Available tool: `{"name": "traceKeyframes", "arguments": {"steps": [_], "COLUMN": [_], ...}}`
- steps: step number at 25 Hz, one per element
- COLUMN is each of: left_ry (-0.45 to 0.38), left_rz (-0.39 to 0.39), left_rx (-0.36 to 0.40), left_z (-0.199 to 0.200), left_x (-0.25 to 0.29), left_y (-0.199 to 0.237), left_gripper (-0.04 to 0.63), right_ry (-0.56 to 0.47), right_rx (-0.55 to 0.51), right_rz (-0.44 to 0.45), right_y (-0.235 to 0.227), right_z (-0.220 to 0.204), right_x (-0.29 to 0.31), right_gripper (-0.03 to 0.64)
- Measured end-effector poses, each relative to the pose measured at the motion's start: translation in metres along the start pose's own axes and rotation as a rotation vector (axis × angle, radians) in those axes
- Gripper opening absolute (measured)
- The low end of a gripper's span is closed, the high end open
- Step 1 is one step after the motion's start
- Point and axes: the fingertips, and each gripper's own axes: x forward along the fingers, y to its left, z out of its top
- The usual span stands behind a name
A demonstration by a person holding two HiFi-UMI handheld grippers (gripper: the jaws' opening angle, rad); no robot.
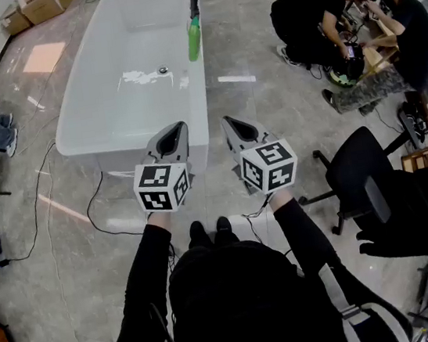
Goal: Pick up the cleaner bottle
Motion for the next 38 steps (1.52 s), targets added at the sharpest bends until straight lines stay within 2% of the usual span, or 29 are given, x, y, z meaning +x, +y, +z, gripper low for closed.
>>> {"name": "traceKeyframes", "arguments": {"steps": [11, 19, 29, 38], "left_ry": [0.005, 0.010, 0.010, -0.004], "left_rz": [0.002, 0.022, 0.049, 0.077], "left_rx": [0.004, -0.006, -0.004, 0.010], "left_z": [0.003, -0.003, -0.003, 0.005], "left_x": [0.000, 0.001, 0.015, 0.027], "left_y": [0.000, 0.004, -0.005, -0.018], "left_gripper": [0.008, 0.008, 0.008, 0.008], "right_ry": [0.002, -0.008, 0.014, 0.030], "right_rx": [0.002, 0.019, 0.041, 0.053], "right_rz": [0.007, 0.070, 0.026, 0.031], "right_y": [0.000, 0.007, -0.027, -0.049], "right_z": [0.003, 0.000, -0.005, -0.013], "right_x": [-0.001, 0.001, -0.009, -0.021], "right_gripper": [0.002, 0.002, 0.002, 0.002]}}
